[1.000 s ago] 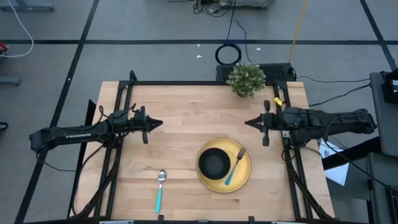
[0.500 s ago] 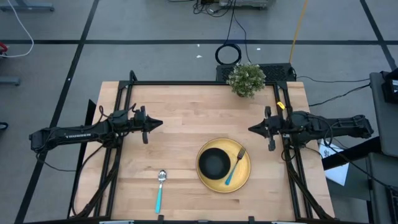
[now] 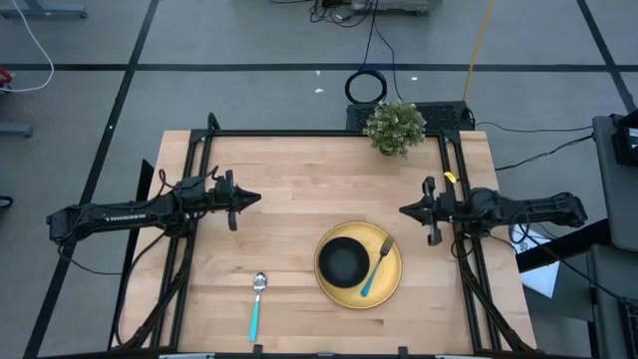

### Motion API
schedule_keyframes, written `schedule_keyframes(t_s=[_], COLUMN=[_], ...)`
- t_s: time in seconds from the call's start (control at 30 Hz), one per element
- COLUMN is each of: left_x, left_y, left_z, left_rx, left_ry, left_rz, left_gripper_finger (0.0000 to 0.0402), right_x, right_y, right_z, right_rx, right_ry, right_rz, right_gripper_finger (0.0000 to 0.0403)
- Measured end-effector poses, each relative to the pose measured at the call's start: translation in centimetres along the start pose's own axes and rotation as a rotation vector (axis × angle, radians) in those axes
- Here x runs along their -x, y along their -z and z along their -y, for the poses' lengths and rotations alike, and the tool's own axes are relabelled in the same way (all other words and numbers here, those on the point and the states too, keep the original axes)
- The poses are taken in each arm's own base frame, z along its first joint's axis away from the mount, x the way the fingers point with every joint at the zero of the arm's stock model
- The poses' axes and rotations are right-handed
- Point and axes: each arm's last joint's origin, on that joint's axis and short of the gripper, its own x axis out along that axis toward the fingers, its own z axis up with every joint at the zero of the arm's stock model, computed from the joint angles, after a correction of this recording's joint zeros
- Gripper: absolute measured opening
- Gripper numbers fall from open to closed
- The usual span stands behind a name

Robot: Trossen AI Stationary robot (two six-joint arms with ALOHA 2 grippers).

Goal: Set table place
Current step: Put the blue spoon in the black bowl on the yellow plate

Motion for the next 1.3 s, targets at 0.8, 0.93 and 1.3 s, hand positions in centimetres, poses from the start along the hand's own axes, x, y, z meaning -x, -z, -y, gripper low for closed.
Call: schedule_keyframes(t_s=[0.8, 0.93, 1.3], left_x=[0.0, 0.0, 0.3], left_y=[0.3, 0.3, -1.5], left_z=[0.0, 0.0, 1.4], left_rx=[0.005, 0.007, 0.028], left_ry=[-0.004, -0.004, 0.351], left_rz=[-0.029, -0.029, 0.117], left_gripper_finger=[0.0028, 0.0028, 0.0028], right_x=[-0.1, -0.1, -0.1], right_y=[1.5, 1.5, 1.5], right_z=[0.2, 0.2, 0.2], right_rx=[-0.053, -0.053, -0.053], right_ry=[0.054, 0.054, 0.054], right_rz=[0.001, 0.001, 0.000], right_gripper_finger=[0.0000, 0.0000, 0.0000])
